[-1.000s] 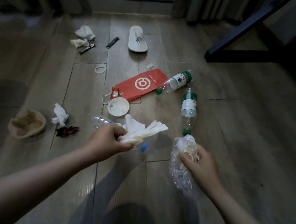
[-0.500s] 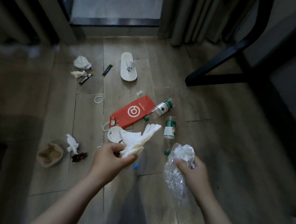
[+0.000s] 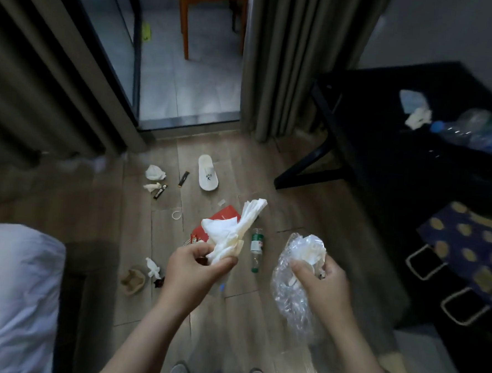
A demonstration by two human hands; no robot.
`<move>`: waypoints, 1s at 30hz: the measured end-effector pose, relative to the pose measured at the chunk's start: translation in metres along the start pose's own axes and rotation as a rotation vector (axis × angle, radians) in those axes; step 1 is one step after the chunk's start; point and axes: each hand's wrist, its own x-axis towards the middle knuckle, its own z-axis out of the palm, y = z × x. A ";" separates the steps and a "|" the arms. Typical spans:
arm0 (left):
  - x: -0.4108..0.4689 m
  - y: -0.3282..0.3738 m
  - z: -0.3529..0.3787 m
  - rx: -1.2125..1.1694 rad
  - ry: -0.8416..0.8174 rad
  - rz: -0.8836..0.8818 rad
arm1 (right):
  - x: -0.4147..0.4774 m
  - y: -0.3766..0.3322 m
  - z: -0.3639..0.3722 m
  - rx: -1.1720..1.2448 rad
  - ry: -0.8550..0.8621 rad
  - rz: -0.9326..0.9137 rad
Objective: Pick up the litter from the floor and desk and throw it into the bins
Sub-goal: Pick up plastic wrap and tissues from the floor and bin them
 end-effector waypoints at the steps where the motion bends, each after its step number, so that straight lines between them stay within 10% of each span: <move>1: -0.013 0.026 -0.003 -0.010 -0.006 0.026 | -0.013 -0.023 -0.013 -0.002 0.005 -0.020; 16: -0.125 0.254 -0.043 -0.173 -0.165 0.457 | -0.173 -0.203 -0.138 0.145 0.327 -0.331; 30: -0.188 0.256 -0.091 -0.200 -0.572 0.583 | -0.340 -0.203 -0.092 0.293 0.718 -0.306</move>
